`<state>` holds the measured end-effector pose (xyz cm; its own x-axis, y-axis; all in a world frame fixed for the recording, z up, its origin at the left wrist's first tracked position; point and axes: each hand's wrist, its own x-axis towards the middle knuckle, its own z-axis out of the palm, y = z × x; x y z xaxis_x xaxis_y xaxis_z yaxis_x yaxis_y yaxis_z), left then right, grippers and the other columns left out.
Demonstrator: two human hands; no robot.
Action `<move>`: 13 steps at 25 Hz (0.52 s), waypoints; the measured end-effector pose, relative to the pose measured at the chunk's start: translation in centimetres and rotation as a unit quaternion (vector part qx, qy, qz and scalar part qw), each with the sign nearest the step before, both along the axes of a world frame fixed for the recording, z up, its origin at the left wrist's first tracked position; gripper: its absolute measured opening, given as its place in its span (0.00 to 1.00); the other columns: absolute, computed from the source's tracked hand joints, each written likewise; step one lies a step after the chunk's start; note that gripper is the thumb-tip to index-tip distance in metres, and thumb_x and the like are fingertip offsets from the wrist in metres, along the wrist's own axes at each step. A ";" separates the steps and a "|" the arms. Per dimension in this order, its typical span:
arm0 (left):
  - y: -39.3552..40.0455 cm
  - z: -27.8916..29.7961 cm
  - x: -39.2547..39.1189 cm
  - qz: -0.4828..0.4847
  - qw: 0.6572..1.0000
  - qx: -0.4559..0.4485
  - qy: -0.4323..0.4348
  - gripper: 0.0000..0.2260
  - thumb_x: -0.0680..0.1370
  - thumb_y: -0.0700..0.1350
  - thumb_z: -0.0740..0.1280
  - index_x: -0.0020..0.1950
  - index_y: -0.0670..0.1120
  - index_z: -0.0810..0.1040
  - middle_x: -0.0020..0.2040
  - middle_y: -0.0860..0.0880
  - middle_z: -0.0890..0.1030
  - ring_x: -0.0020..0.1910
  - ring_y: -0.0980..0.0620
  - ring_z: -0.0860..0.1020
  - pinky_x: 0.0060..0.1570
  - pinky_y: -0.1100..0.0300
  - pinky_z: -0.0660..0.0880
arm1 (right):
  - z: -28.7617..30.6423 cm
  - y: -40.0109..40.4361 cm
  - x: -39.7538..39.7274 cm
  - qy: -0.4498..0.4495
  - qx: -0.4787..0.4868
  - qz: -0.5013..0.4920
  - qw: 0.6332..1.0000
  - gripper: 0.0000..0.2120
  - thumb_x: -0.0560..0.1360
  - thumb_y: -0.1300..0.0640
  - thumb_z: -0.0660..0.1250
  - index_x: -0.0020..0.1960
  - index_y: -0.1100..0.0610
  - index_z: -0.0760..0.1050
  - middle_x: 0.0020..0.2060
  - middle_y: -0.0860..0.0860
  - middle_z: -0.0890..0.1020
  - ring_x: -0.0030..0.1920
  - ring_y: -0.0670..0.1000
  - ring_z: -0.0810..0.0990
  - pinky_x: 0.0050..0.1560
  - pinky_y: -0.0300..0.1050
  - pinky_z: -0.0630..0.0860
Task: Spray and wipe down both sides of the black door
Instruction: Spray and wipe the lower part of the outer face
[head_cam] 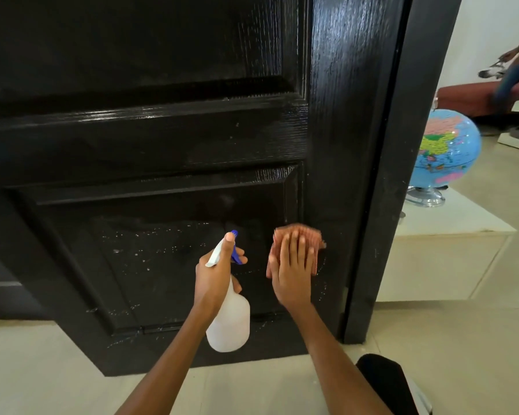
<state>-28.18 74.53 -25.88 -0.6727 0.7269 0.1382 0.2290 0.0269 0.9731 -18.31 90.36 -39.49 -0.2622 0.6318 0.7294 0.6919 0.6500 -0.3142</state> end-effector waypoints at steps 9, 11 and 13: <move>1.9 1.9 1.3 -0.028 0.999 0.025 0.001 0.26 0.79 0.67 0.58 0.48 0.47 0.82 0.45 0.50 0.86 0.25 0.45 0.78 0.34 0.54 0.78 | 9.5 4.0 2.6 0.071 0.066 -0.061 0.993 0.31 0.87 0.43 0.45 0.84 0.55 0.41 0.83 0.56 0.49 0.83 0.56 0.44 0.81 0.63 0.47; 2.3 1.7 1.5 -0.035 0.999 0.019 0.006 0.26 0.78 0.67 0.58 0.48 0.46 0.82 0.45 0.50 0.86 0.25 0.45 0.78 0.34 0.54 0.79 | 7.5 4.8 4.6 0.139 0.016 -0.091 0.986 0.31 0.87 0.43 0.45 0.84 0.55 0.38 0.83 0.57 0.46 0.83 0.59 0.45 0.79 0.69 0.52; 2.8 1.6 1.6 -0.043 0.999 0.017 0.005 0.26 0.78 0.67 0.58 0.48 0.46 0.82 0.45 0.50 0.86 0.25 0.45 0.78 0.34 0.53 0.79 | 8.1 5.5 5.5 0.130 0.019 -0.080 0.988 0.32 0.87 0.43 0.44 0.84 0.56 0.37 0.83 0.58 0.46 0.83 0.60 0.45 0.79 0.70 0.51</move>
